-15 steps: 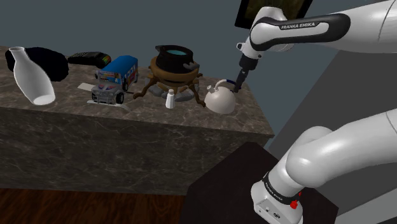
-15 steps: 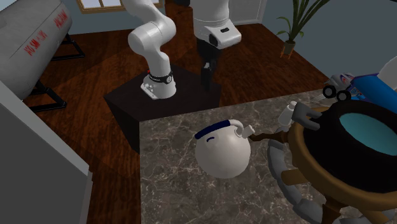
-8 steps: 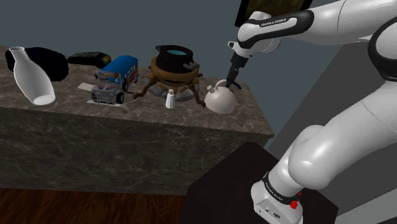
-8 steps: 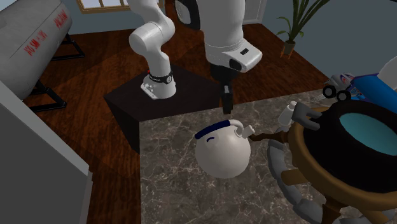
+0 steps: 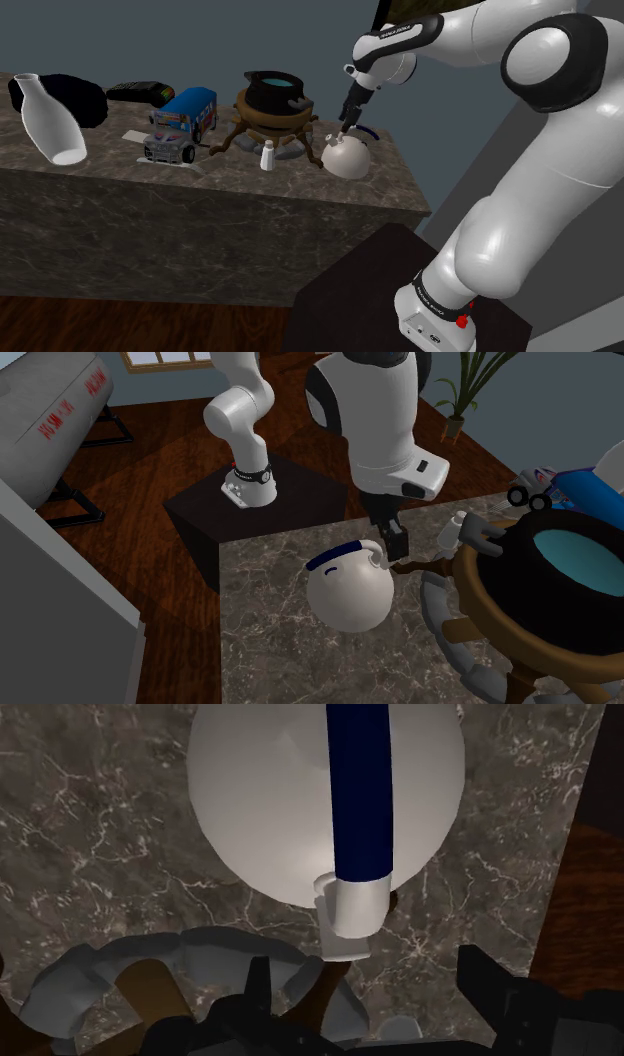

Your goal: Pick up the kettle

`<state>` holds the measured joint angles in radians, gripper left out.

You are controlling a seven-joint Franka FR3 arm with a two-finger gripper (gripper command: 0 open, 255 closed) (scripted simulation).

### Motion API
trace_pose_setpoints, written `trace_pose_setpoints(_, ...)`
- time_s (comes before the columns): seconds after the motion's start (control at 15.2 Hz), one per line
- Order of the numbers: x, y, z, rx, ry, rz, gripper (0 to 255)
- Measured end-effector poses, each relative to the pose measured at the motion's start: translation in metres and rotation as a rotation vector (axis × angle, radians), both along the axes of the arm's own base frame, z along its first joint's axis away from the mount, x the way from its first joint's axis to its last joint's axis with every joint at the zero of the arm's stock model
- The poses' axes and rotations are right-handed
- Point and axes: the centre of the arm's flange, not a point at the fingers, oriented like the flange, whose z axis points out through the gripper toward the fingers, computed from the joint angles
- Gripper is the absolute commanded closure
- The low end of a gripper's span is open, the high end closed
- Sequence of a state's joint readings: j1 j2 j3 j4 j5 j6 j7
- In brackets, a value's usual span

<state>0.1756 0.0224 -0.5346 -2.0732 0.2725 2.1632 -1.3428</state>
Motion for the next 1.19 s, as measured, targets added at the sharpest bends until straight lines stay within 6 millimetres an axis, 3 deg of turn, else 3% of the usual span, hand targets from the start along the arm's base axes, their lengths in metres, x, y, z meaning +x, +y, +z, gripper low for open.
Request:
trace_pose_setpoints(0.4, 0.002, 0.000, -0.031, 0.001, -0.002, 0.006, 0)
trace_pose_setpoints(0.46, 0.002, 0.000, -0.033, 0.001, -0.003, 0.006, 255)
trace_pose_setpoints(1.19, 0.002, -0.001, -0.032, 0.001, -0.003, 0.006, 255)
